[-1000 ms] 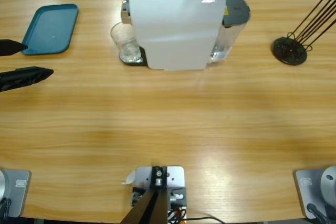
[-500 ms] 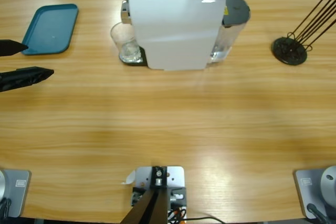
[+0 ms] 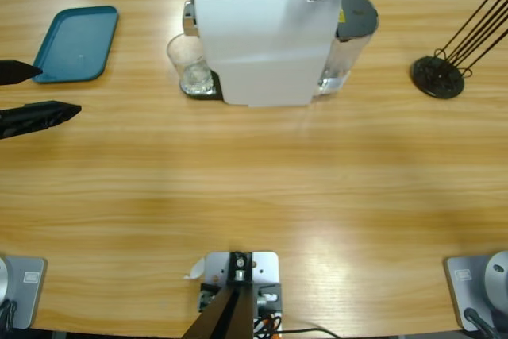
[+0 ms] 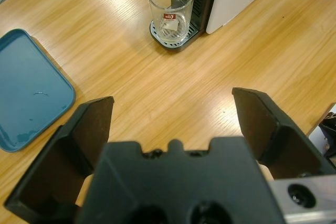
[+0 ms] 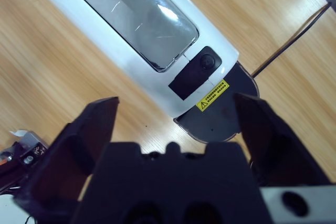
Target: Pour coffee
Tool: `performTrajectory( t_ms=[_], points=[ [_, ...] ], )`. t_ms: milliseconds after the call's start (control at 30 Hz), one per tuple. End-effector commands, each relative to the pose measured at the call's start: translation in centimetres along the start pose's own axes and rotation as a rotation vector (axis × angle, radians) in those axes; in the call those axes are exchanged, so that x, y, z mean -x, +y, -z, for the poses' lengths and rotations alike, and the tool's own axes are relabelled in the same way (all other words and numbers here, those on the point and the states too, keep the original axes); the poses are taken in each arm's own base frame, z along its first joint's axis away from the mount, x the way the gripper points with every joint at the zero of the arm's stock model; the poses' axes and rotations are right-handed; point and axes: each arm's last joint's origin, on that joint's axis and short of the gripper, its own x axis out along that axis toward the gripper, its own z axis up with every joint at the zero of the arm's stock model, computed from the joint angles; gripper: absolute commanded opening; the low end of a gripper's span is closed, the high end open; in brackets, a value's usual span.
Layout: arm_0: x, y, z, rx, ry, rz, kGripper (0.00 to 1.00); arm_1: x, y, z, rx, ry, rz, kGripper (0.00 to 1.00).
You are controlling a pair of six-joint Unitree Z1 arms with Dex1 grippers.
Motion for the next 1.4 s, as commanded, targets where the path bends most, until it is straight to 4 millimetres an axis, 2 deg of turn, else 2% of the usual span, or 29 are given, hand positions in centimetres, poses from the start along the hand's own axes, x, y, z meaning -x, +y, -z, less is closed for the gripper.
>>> performTrajectory(
  t_ms=[33, 433, 667, 933, 1033, 1167, 1300, 1400],
  points=[
    [0.2, -0.1, 0.4, 0.013, 0.008, 0.0, 0.996, -0.9, 0.1, 1.0, 0.0, 0.047, -0.017, 1.0],
    [0.1, -0.1, 0.4, 0.013, 0.01, 0.001, 0.996, -0.3, 0.1, 1.0, 0.0, 0.031, -0.008, 1.0],
    [0.0, -0.1, 0.4, 0.013, 0.014, 0.001, 0.996, 1.4, 0.3, 1.6, 0.002, 0.001, 0.003, 1.0],
    [-0.2, -0.1, 0.6, 0.013, 0.014, 0.001, 0.991, 2.3, 0.4, 2.2, -0.001, -0.012, 0.008, 1.0],
    [-0.2, -0.1, 0.6, 0.013, 0.01, -0.002, 0.991, 3.3, 0.7, 3.7, -0.008, -0.034, 0.01, 1.0],
    [0.0, -0.1, 0.7, 0.016, 0.005, -0.002, 0.991, 4.6, 1.3, 6.9, -0.023, -0.058, 0.01, 1.0],
    [0.3, -0.1, 0.8, 0.039, -0.005, -0.006, 0.991, 6.5, 2.1, 11.1, -0.03, -0.116, 0.017, 0.989],
    [0.5, -0.2, 1.2, 0.046, -0.044, -0.006, 0.991, 6.8, 2.6, 14.4, -0.037, -0.152, 0.005, 0.987]
  ],
)
